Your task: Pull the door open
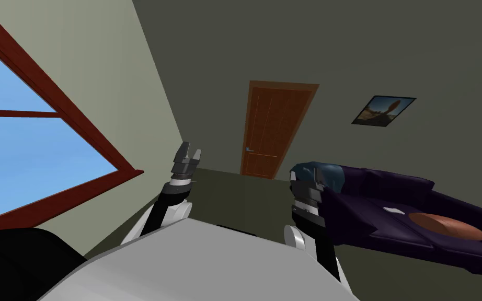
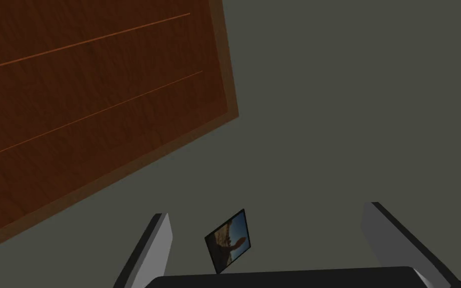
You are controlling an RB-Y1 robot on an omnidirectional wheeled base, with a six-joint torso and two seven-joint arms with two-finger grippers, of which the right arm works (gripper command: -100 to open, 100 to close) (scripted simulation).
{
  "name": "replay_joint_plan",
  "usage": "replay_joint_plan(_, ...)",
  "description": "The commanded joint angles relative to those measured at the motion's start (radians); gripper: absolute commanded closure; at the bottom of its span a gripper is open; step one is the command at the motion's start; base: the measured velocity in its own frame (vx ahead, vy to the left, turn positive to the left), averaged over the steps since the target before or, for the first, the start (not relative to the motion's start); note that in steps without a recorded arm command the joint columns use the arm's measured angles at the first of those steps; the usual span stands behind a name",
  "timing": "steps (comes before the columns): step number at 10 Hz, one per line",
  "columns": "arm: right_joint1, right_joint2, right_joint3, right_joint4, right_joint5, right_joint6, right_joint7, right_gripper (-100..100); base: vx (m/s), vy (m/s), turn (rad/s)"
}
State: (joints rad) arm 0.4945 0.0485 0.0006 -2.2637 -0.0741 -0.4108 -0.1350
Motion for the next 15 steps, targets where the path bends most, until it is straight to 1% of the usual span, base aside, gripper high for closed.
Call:
replay_joint_plan(1,-0.008,-0.016,-0.001,0.031,0.0,-0.009,-0.002,-100,0.085,0.026,0.022)
replay_joint_plan(3,-0.018,-0.031,-0.002,0.067,0.001,-0.019,-0.003,-100,0.16,0.049,0.017)
replay_joint_plan(5,-0.031,-0.049,-0.003,0.114,0.001,-0.033,-0.006,-100,0.155,0.032,0.021)
replay_joint_plan(6,-0.034,-0.054,-0.003,0.127,0.002,-0.036,-0.006,-100,0.125,0.03,0.018)
replay_joint_plan(7,-0.041,-0.063,-0.004,0.154,0.002,-0.044,-0.008,-100,0.126,0.033,0.018)
replay_joint_plan(9,-0.05,-0.073,-0.004,0.186,0.002,-0.053,-0.009,-100,0.124,0.041,0.018)
replay_joint_plan(10,-0.058,-0.083,-0.005,0.218,0.003,-0.062,-0.011,-100,0.117,0.036,0.023)
replay_joint_plan(15,-0.083,-0.108,-0.007,0.308,0.004,-0.088,-0.015,-100,0.105,0.037,0.017)
